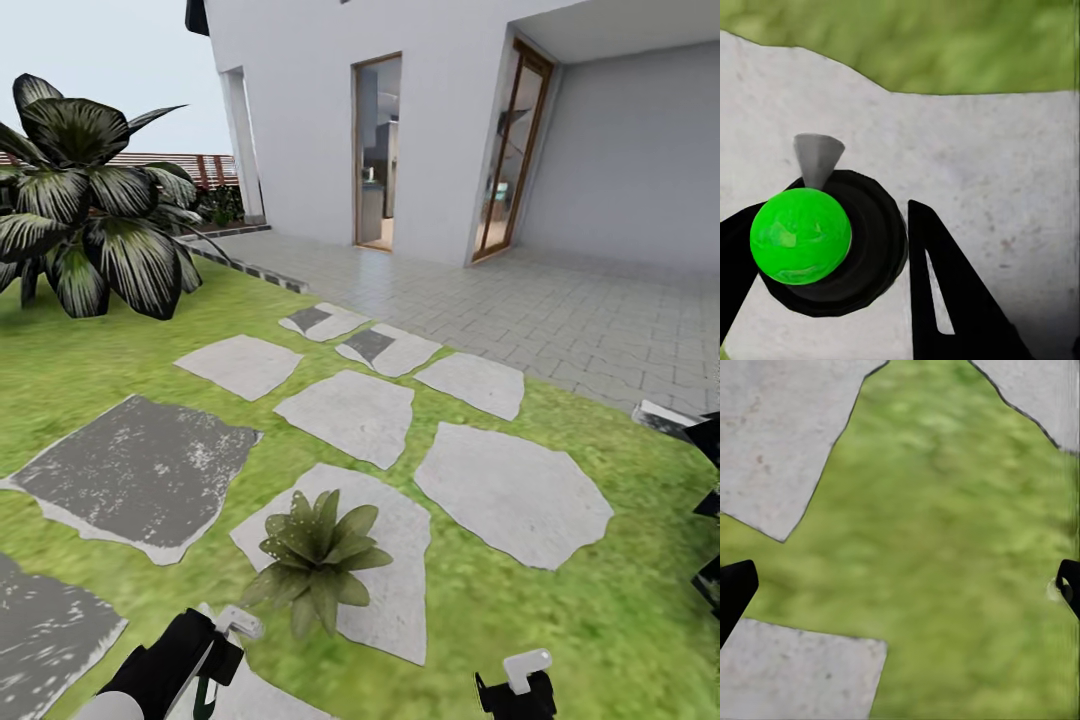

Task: Pick up the pesticide atomizer in the garden and spray insectifuge to fully cover both potted plants in the garden.

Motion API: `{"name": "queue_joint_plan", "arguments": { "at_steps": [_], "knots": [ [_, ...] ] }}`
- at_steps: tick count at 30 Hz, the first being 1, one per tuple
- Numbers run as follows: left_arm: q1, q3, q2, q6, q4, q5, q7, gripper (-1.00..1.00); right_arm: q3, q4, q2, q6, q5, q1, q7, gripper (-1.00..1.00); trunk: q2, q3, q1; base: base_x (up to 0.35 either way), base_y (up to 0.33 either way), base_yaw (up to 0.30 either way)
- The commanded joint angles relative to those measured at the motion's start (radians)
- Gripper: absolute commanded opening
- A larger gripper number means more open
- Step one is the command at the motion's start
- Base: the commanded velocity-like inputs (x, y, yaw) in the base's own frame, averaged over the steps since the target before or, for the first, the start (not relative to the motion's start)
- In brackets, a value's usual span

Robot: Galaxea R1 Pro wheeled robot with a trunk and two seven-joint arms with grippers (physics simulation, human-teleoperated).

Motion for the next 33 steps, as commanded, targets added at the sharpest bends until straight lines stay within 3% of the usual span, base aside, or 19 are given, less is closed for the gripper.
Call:
{"name": "queue_joint_plan", "arguments": {
  "at_steps": [1, 12, 24, 33],
  "knots": [
    [0.000, -0.004, 0.001, 0.004, -0.002, -0.011, -0.008, -1.00, 0.008, 0.000, 0.000, -0.001, 0.000, 0.000, -0.007, 1.00, 0.000, -0.001, 0.000, 0.000, -0.272, 0.004],
    [0.000, -0.004, 0.001, 0.004, -0.002, -0.011, -0.008, -1.00, 0.008, 0.000, 0.000, -0.001, 0.000, 0.000, -0.007, 1.00, 0.000, -0.001, 0.000, 0.024, -0.249, 0.180],
    [0.000, -0.005, 0.001, 0.004, -0.002, -0.012, -0.008, -1.00, 0.008, 0.000, 0.000, -0.001, 0.000, 0.000, -0.007, 1.00, 0.000, -0.001, 0.000, 0.038, -0.018, 0.274],
    [0.000, -0.005, 0.001, 0.004, -0.002, -0.011, -0.008, -1.00, 0.008, 0.000, 0.000, -0.001, 0.000, 0.000, -0.007, 1.00, 0.000, -0.001, 0.000, 0.104, -0.178, 0.041]
  ]
}}
